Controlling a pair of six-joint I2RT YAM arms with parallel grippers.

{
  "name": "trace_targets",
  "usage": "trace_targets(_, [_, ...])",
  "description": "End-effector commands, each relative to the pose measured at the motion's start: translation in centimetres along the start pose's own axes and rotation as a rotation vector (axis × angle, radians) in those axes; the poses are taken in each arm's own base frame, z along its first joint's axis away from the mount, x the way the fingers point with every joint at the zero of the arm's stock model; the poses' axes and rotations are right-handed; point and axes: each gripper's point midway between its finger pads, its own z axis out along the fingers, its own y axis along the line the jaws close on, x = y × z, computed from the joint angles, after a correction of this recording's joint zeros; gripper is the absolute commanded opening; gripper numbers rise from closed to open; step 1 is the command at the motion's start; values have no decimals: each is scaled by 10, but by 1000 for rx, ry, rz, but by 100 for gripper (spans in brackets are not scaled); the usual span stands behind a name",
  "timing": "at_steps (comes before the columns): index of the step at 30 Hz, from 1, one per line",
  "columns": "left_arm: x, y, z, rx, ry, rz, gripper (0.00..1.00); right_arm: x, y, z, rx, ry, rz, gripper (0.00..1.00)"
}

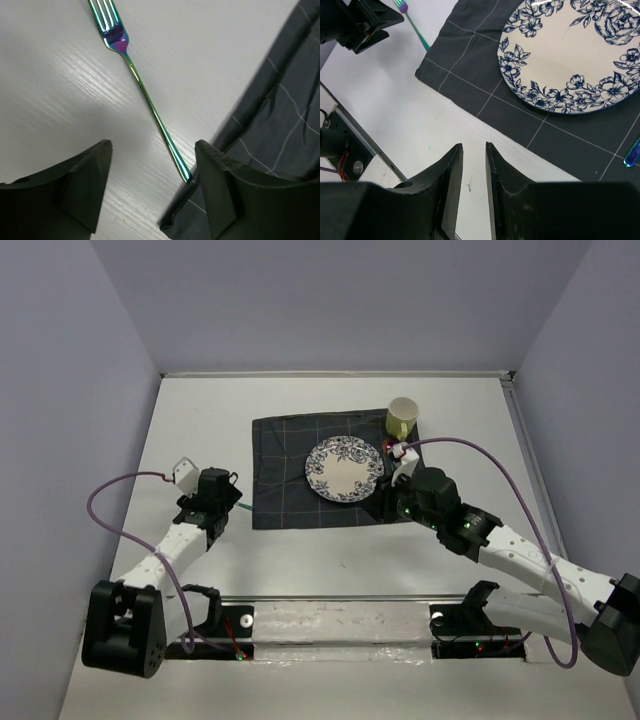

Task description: Set the dinner table for one person

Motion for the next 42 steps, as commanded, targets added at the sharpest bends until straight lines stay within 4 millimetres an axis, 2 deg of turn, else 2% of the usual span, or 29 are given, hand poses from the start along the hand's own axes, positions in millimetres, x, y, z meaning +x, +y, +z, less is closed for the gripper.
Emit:
trace_targets(1, [-23,1,20,-87,-103,-36,72,-6,12,-3,-59,-39,-9,31])
trace_targets(4, [-18,14,33,-166,-97,1,70,-6,13,-4,-65,-41,-3,31])
trace_targets(6, [-17,16,39,-172,-80,0,70,-5,15,-4,-78,-39,-2,31])
trace_targets(14, [-26,4,59,-187,-73,9,66,2,16,-5,-92,-24,-2,31])
trace_targets(16, [-27,3,64,-189,-60,10,56,4,16,-5,-94,-21,-1,31])
trace_targets(20, [-22,7,72,-213,-32,7,49,1,14,-6,-81,-34,-2,31])
trace_targets(22, [-22,7,73,-216,-32,2,41,0,10,-5,-61,-41,-3,31])
trace_targets(28, [-14,11,76,-240,-5,12,39,-3,5,-7,-36,-62,-1,31])
trace_targets(30, [-10,11,78,-241,11,13,34,-5,5,-9,-32,-74,-1,31])
trace_targets(33, [-1,17,84,-257,46,15,7,-6,2,-12,-20,-85,-1,31])
trace_targets(34, [-1,18,85,-259,50,8,2,-7,1,-13,-14,-91,0,31])
trace_targets(39, [-8,18,79,-249,31,13,0,-2,-13,-9,54,-97,15,31])
trace_targets(42, [-29,14,70,-239,-14,31,0,-2,-19,-9,88,-106,21,31])
